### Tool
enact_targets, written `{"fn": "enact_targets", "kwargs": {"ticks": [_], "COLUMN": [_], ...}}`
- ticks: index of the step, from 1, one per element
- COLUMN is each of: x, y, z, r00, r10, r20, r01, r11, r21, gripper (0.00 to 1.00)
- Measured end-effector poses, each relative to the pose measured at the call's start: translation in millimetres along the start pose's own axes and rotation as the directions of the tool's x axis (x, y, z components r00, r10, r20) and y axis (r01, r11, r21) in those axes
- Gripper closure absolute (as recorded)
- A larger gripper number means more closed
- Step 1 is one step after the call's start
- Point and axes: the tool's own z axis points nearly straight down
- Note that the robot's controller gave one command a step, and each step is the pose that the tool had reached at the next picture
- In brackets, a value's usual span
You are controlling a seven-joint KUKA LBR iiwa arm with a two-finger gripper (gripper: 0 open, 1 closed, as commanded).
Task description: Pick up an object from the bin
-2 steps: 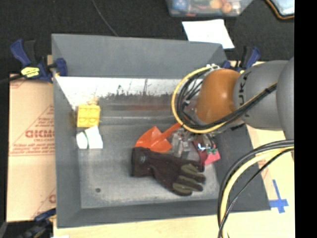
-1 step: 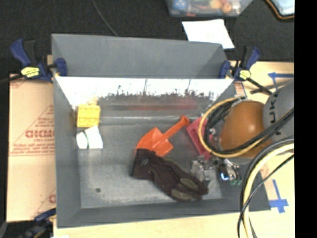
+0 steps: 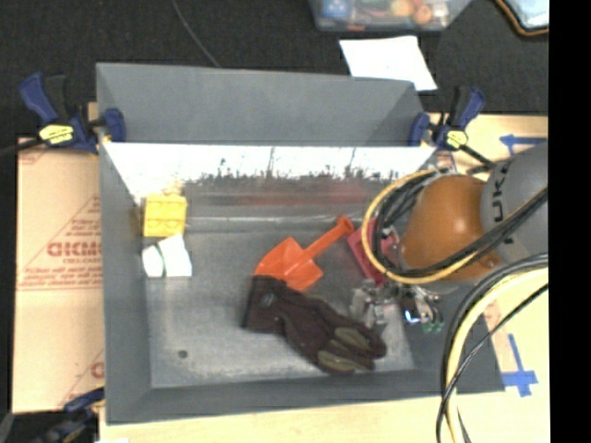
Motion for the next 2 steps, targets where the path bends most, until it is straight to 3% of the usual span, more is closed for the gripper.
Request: {"fn": "enact_targets", "kwargs": {"ticks": [1, 2], "x": [-17.1, -4.2], "y": [0, -4], "z": [-1, -13], "r00": [1.000, 1.000], "r10": [-0.007, -0.029], "r20": [0.011, 0.002], "r01": [0.007, 0.029], "r11": [1.000, 1.000], "r21": [-0.002, -0.002], "gripper": [1.00, 1.00]}}
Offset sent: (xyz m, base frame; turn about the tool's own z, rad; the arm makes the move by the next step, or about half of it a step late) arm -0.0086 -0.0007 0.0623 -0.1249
